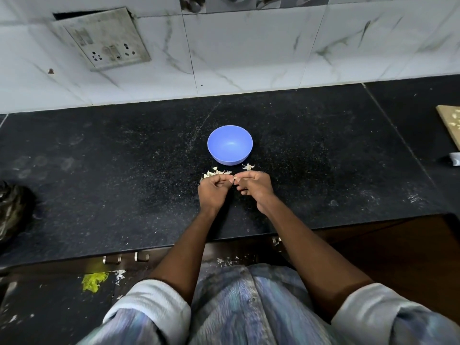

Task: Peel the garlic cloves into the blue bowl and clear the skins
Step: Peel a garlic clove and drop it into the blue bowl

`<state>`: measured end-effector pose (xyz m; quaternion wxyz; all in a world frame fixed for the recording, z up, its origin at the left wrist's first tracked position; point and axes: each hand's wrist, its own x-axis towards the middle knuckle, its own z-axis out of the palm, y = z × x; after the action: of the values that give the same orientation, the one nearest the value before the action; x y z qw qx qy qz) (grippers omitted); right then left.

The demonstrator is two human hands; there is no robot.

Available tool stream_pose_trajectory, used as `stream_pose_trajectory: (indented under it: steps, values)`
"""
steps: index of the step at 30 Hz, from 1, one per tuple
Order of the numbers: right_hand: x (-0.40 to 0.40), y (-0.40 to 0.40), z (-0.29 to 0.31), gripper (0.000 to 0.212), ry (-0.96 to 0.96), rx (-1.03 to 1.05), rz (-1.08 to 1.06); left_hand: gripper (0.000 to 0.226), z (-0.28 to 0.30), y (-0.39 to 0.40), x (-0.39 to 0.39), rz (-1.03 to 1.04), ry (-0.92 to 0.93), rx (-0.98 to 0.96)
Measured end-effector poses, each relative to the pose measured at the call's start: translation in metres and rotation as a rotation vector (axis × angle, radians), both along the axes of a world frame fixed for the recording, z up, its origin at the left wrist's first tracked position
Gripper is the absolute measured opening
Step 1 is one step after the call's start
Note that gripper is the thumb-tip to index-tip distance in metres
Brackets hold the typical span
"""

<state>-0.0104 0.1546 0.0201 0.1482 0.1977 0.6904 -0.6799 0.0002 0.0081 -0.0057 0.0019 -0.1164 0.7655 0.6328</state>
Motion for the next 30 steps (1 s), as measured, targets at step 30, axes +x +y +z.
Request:
stream_pose_trajectory:
  steps: [30]
  values:
    - [-0.0079, -0.0011, -0.0095, 0.015, 0.253, 0.297, 0.121, 0.006, 0.005, -0.005, -0.0034, -0.021, 0.062, -0.214]
